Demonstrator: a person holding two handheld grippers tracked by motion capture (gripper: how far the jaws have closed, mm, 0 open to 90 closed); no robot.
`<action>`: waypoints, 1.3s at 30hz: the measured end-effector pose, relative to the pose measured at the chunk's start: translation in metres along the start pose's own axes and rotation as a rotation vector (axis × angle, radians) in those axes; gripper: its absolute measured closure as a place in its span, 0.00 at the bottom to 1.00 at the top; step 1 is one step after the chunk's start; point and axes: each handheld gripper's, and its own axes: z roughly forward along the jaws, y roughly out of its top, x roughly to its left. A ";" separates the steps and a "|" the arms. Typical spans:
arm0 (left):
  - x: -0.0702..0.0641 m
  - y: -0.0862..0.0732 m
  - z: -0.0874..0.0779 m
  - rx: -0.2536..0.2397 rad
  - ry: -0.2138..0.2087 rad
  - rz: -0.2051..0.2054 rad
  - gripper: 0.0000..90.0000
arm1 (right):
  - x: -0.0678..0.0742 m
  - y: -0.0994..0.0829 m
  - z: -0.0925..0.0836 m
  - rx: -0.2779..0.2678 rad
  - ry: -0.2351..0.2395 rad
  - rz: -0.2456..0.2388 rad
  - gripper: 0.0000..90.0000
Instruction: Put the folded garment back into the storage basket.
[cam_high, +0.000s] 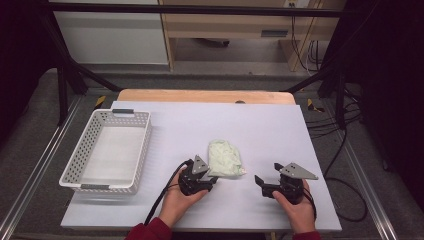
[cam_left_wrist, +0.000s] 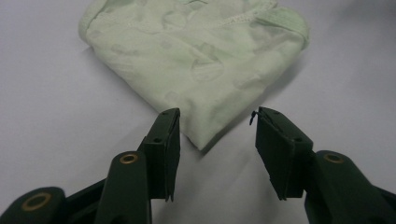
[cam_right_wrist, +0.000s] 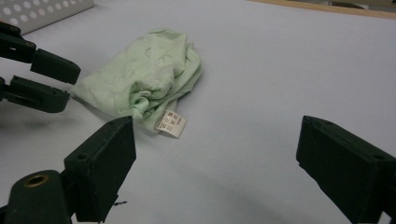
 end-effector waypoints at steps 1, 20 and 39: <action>0.001 0.000 0.003 0.005 0.005 -0.003 0.57 | 0.000 0.000 0.000 0.000 0.000 0.001 0.14; 0.006 0.000 0.003 0.018 -0.014 -0.014 0.95 | 0.014 0.002 0.000 0.015 0.024 -0.027 0.14; -0.006 -0.038 -0.045 0.021 -0.027 -0.031 0.95 | 0.052 0.004 0.009 0.075 0.119 -0.114 0.13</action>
